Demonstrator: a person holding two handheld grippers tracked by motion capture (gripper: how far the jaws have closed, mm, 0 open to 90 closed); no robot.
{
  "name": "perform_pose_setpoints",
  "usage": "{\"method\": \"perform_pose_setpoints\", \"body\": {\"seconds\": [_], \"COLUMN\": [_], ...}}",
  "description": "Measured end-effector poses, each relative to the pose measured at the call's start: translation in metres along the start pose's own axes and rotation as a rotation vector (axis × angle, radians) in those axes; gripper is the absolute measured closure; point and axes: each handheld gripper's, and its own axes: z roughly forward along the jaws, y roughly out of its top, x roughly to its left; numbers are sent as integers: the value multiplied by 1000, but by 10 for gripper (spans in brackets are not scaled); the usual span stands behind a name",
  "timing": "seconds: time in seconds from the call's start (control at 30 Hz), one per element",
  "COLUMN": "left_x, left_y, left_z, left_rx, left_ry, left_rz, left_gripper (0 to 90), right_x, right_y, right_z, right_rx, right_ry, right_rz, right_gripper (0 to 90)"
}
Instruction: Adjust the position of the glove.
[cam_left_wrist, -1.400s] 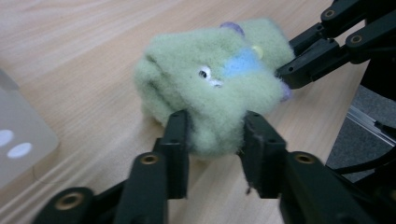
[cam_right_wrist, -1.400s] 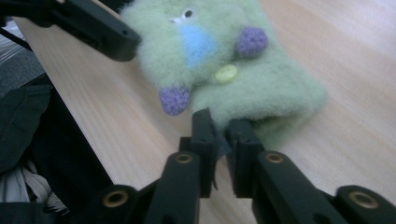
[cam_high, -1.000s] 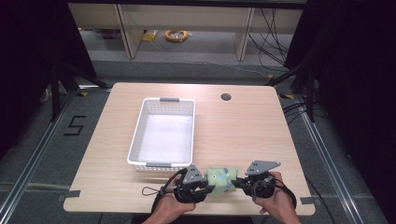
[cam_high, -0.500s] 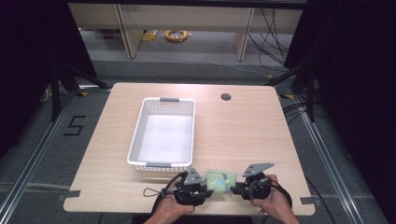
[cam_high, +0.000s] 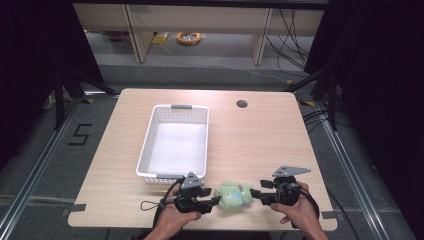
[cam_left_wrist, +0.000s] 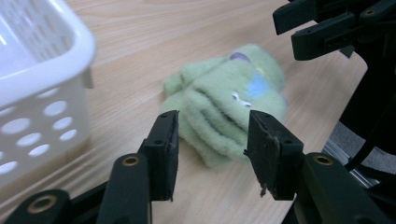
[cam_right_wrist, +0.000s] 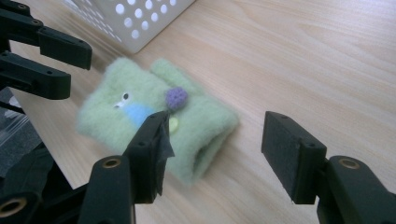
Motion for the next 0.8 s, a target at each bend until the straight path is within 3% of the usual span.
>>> {"method": "perform_pose_setpoints", "body": {"seconds": [0.03,0.1,0.17,0.2,0.23,0.27,0.3,0.33,0.4,0.43,0.47,0.5,0.53,0.63,0.8], "left_x": [0,3,2,1,2,0,0,0,0,0,1,2,1,0,2], "left_y": [-1,-1,-3,-3,-3,-3,-3,-3,-3,-3,-3,-3,-4,-3,-5], "left_z": [3,6,13,15,15,18,19,21,26,27,30,31,33,34,40], "left_rx": [-5,32,27,35,60,38,52,57,65,73,75,79,80,91,89], "left_ry": [-7,-4,-11,-17,-7,-15,-35,-40,-46,-50,-53,-60,-65,-76,-98], "left_rz": [-29,-23,-73,-81,-66,-96,-106,-114,-130,-134,-138,-148,-164,-140,-154], "left_gripper": [506,499,485,478,475,470,471,471,465,466,467,467,471,487,527], "right_x": [0,1,1,4,2,2,2,1,-1,-2,-3,-3,-3,-4,-5], "right_y": [2,4,7,7,8,8,8,8,6,4,4,3,3,2,0], "right_z": [3,9,15,20,24,26,29,31,35,40,40,43,43,44,46], "right_rx": [0,20,42,59,63,90,83,112,140,114,146,129,155,152,149], "right_ry": [-2,-2,3,21,16,20,17,18,22,31,39,46,40,50,67], "right_rz": [-12,0,-4,26,-17,-28,-22,-30,-12,-10,-11,-4,4,7,21], "right_gripper": [425,428,431,452,460,459,461,461,462,465,471,480,483,497,522]}}
